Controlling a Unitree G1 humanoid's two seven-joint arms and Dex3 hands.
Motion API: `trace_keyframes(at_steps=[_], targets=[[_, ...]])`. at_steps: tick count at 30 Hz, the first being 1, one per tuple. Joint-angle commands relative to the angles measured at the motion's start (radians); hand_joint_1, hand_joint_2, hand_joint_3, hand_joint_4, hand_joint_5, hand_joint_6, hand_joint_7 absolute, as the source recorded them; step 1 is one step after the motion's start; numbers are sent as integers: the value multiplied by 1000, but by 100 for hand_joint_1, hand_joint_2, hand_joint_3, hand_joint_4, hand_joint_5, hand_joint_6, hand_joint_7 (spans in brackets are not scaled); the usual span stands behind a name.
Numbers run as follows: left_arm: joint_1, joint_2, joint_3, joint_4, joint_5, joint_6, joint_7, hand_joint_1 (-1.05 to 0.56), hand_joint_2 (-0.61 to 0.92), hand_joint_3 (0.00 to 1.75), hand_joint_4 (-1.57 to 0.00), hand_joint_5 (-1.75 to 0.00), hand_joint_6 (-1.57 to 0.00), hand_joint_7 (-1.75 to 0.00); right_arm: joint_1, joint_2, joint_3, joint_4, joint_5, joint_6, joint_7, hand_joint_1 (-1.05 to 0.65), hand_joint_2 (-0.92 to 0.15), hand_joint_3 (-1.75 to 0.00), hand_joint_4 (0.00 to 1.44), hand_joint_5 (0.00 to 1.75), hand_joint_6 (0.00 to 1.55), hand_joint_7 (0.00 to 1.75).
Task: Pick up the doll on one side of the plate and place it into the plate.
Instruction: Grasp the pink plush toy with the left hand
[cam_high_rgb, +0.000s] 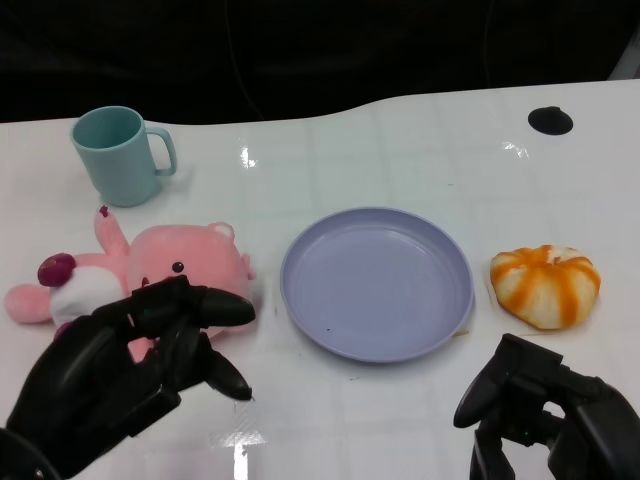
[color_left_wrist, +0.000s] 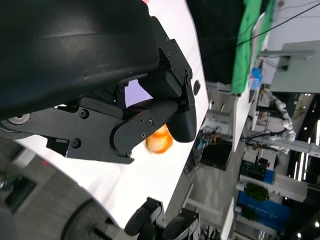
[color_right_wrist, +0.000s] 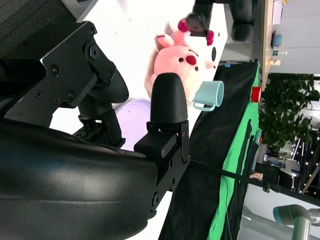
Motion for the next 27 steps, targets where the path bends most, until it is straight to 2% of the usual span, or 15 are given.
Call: trace_keyframes(at_steps=[1, 6, 11, 21, 27], targets=[[6, 23, 5, -16, 63, -94, -7, -47, 92, 19, -44, -97, -52, -37, 7, -8, 1, -19, -4, 4, -5, 7, -41, -138, 72, 175, 62, 153], [-22, 63, 12, 21, 174, -254, -29, -56, 92, 19, -17, -80, -35, -21, 6, -9, 1, -19, -6, 7, -7, 8, -42, -137, 72, 175, 62, 153], [-55, 134, 9, 57, 318, -375, -25, -66, 92, 20, -1, -65, -26, -13, 1, -7, -1, -14, 1, 5, -6, 8, -42, -137, 72, 175, 62, 153], [-111, 277, 11, 52, 660, -424, 47, -74, 92, 13, 0, -19, -16, -4, -3, -7, -11, -14, 7, 11, -6, 8, -43, -137, 71, 175, 61, 153], [-133, 372, -10, 53, 929, -422, 81, -78, 92, 10, 0, -6, -11, -1, -1, -6, -9, -25, 2, 23, -9, 8, -43, -137, 72, 175, 61, 153]])
